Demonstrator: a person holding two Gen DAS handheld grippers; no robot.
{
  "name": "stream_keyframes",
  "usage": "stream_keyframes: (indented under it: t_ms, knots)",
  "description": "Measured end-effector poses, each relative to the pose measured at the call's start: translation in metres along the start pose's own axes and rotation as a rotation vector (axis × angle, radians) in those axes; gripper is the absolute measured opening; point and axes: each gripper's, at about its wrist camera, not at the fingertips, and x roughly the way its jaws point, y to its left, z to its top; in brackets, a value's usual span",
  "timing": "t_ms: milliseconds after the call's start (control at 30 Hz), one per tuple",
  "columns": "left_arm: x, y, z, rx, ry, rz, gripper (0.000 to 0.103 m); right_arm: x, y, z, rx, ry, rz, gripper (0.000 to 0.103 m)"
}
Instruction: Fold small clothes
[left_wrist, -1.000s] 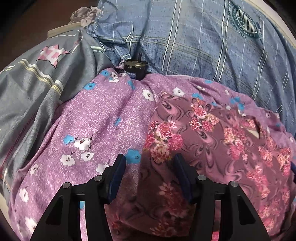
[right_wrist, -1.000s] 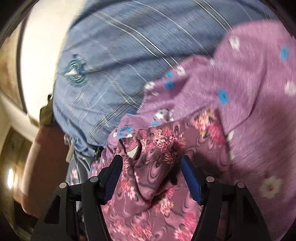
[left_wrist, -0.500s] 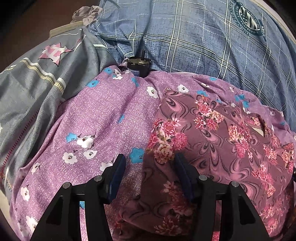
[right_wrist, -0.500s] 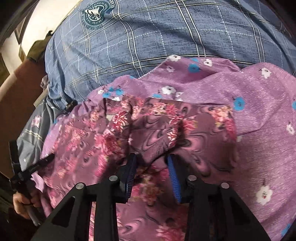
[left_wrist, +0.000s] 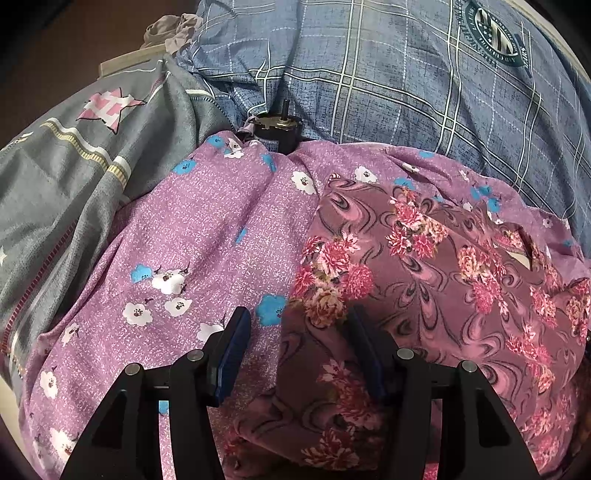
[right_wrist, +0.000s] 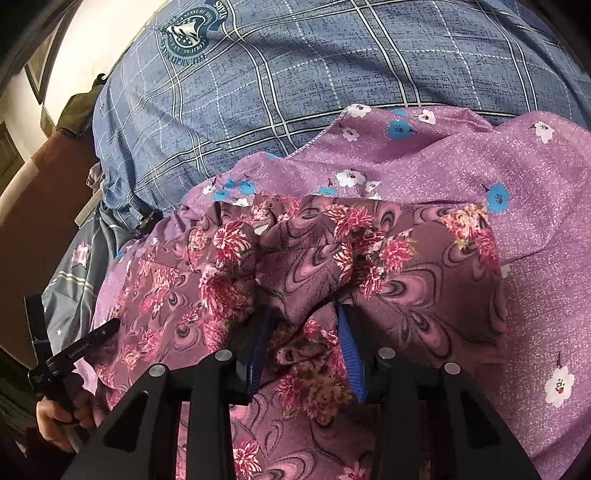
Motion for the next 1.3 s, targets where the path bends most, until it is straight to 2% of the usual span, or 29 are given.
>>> stream_keyframes:
  t_ms: [33,67,267,367,467,667,767,967,1133,1200,1300]
  knots:
    - [0.000,0.000,0.000,-0.002,0.001,-0.001,0.056,-0.001,-0.002,0.001,0.014,-0.001,0.016,0.017]
    - [0.000,0.000,0.000,-0.003,0.002,-0.003,0.056,-0.003,-0.005,0.002,0.030,-0.003,0.033,0.011]
    - [0.003,0.004,0.002,-0.019,0.013,-0.019,0.056,-0.027,-0.005,0.005,0.088,-0.056,0.179,0.008]
    - [0.003,0.004,0.002,-0.022,0.015,-0.021,0.057,-0.041,0.000,0.006,0.087,-0.077,0.202,0.002]
    - [0.004,0.006,0.003,-0.026,0.019,-0.028,0.057,-0.063,0.000,0.006,0.096,-0.107,0.224,0.002]
    - [0.005,0.004,0.003,-0.025,0.015,-0.017,0.057,-0.079,-0.016,-0.005,0.099,-0.098,0.167,0.003]
    - [0.005,0.003,0.002,-0.027,0.013,-0.009,0.058,-0.082,-0.025,-0.006,0.129,-0.076,0.160,0.002]
    - [0.006,0.007,0.002,-0.036,0.021,-0.023,0.060,-0.105,-0.032,-0.010,0.108,-0.074,0.134,0.002]
    - [0.005,0.009,0.004,-0.043,0.030,-0.021,0.060,-0.108,-0.028,-0.030,0.031,0.041,0.056,0.002]
    - [0.000,0.008,0.004,-0.031,0.020,-0.009,0.060,-0.096,-0.025,-0.043,-0.030,0.167,0.017,0.003]
    - [-0.007,0.004,0.003,0.004,-0.004,0.017,0.060,-0.086,-0.029,-0.052,-0.039,0.275,-0.023,0.009]
